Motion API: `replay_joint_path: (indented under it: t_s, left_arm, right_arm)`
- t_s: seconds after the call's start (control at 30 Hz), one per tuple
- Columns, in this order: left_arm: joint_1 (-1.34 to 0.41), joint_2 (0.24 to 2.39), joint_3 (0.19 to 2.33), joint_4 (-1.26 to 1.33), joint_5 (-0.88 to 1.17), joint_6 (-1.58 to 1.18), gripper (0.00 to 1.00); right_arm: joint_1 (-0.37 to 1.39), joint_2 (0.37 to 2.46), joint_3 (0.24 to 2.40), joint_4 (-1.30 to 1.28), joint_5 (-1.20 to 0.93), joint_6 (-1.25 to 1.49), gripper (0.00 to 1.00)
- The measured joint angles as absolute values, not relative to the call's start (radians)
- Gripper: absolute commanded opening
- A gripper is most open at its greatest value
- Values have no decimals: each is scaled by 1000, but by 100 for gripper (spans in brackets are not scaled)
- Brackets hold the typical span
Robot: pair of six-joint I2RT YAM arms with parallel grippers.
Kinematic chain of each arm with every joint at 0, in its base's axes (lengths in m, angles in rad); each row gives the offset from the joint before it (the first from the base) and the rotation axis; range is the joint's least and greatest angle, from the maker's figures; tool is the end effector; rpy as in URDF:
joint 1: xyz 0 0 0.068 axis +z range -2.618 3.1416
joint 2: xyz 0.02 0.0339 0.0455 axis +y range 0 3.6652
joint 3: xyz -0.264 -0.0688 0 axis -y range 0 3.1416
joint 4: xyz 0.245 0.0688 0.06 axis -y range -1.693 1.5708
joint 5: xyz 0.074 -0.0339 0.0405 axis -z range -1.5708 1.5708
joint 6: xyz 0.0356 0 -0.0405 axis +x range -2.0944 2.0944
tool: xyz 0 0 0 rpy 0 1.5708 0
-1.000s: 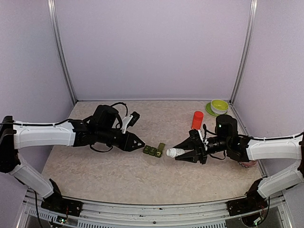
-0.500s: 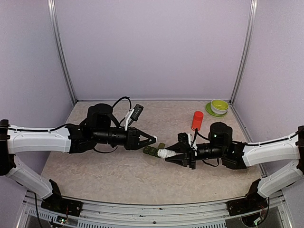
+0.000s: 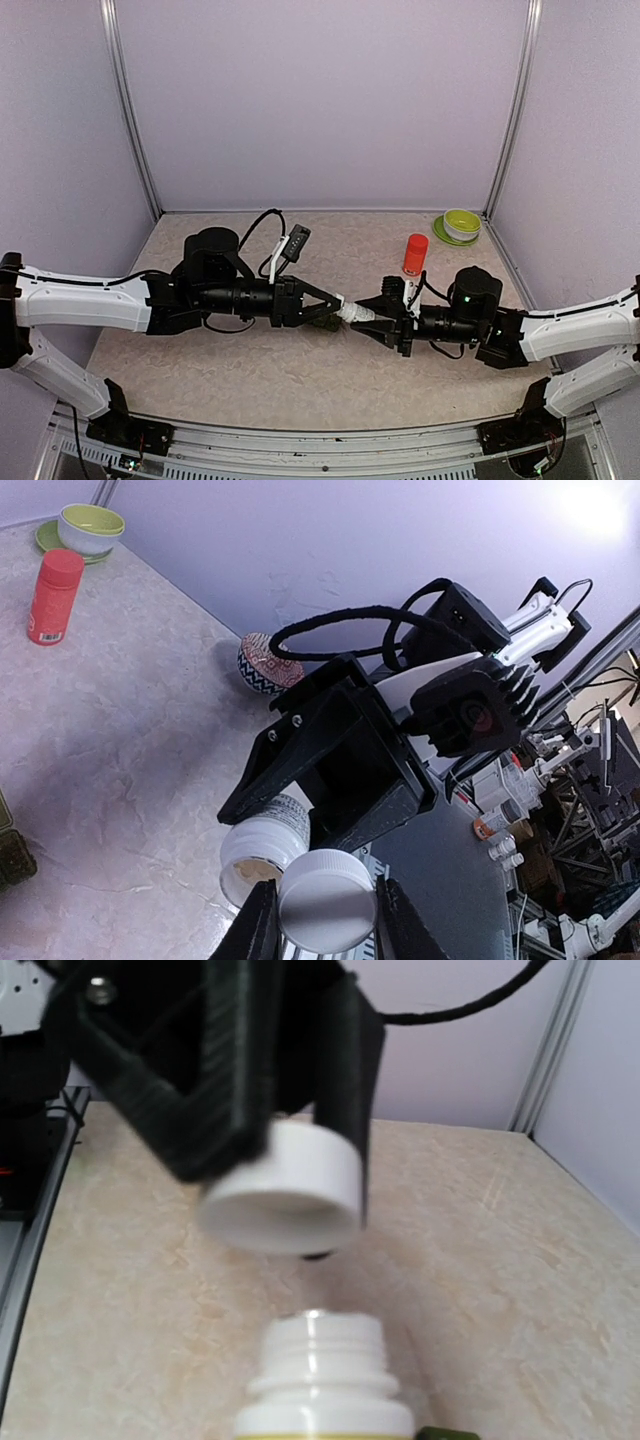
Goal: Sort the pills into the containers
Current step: Screw the lid of the pill bottle onto the pill bottle.
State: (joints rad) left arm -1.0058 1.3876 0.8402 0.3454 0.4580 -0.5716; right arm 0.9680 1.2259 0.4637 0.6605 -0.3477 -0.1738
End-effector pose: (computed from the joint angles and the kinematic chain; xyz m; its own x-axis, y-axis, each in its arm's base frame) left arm 0.1560 -0.2754 0.2755 -0.6256 0.0806 -0.7759 0.7741 0.1879 -0.6046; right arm 0.1353 0.2180 0.2253 0.1105 -0.1263 -0.9858 -0.9620 0.2355 -0.1380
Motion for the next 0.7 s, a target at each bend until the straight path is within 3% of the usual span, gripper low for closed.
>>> replay_joint_path:
  t_s: [0.7]
  left_arm:
    - [-1023,1413,840,351,397,-579,24]
  right_arm:
    - [1004,1178,445,677,-286,-177,19]
